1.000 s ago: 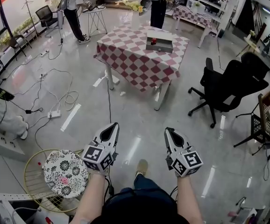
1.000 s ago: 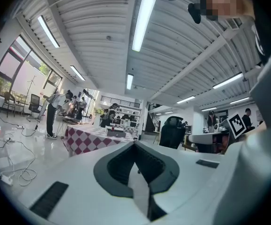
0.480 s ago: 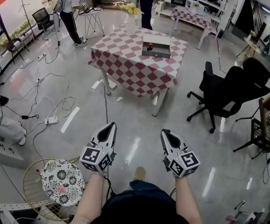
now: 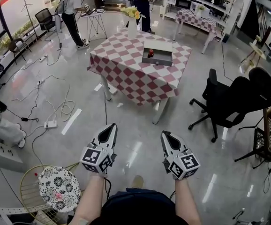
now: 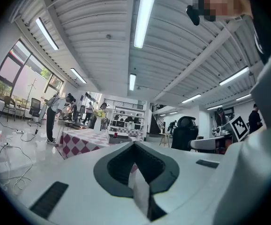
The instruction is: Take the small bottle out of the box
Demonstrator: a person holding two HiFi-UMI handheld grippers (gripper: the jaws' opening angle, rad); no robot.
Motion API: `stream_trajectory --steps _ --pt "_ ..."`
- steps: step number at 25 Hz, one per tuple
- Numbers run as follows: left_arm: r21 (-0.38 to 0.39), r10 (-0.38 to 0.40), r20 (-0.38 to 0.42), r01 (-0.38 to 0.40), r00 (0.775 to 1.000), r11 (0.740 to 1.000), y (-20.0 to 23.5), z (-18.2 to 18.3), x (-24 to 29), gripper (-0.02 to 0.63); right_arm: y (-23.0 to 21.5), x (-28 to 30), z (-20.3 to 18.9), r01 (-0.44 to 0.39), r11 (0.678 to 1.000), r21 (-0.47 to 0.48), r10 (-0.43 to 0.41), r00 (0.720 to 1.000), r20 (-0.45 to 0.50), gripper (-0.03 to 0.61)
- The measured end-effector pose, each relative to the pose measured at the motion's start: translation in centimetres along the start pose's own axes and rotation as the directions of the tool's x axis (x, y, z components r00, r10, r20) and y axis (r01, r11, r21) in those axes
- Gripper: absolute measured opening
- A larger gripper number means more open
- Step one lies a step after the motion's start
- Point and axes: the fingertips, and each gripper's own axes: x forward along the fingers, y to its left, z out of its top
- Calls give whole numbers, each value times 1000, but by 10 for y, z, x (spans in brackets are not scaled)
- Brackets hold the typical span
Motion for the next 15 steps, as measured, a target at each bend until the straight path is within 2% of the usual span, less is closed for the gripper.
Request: stream_trajectory --steps 6,15 --pt "-9 19 11 -19 1000 1000 5 -3 28 3 -27 15 -2 -12 1000 6 12 1000 -5 5" --pt "-22 30 -26 -30 999 999 6 -13 48 3 -49 22 -1 -20 999 39 20 1000 -8 5"
